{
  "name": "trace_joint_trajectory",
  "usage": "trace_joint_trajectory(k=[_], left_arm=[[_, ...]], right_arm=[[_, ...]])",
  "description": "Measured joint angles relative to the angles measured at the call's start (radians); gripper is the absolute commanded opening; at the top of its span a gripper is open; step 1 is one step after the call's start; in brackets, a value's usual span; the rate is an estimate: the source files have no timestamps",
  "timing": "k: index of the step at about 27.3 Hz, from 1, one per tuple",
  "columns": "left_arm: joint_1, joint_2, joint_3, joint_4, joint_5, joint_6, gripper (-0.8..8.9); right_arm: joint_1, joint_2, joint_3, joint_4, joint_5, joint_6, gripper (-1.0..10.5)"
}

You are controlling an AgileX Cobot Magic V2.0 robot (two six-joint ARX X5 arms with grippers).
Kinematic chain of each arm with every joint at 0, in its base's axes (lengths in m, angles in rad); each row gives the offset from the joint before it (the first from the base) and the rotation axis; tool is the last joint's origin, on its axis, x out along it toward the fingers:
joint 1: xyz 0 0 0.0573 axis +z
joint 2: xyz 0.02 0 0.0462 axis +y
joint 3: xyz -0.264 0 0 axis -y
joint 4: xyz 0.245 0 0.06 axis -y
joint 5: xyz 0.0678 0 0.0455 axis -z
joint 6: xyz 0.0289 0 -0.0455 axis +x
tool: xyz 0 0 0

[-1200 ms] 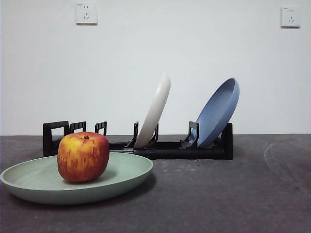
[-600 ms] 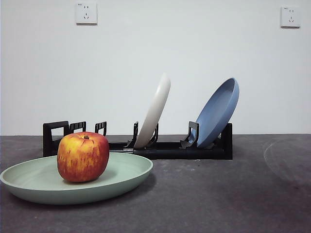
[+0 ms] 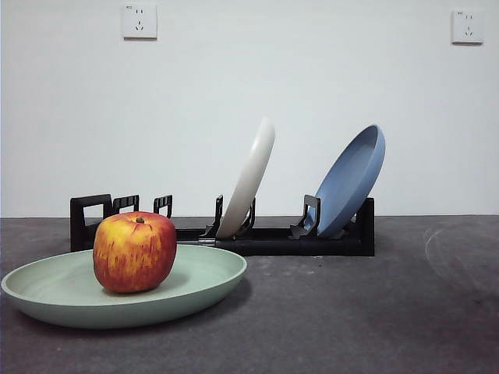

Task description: Take the green plate from the plate rack,put the plate on the table,take the apple from the table,put the apple in the plate

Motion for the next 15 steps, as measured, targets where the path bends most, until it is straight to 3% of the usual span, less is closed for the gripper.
trace_joint_trajectory(k=[15], left_arm=[[0.0,0.001,0.0,0.0,0.0,0.0,-0.03]], right_arm=[[0.0,0.0,0.0,0.0,0.008,-0.007,-0.2]])
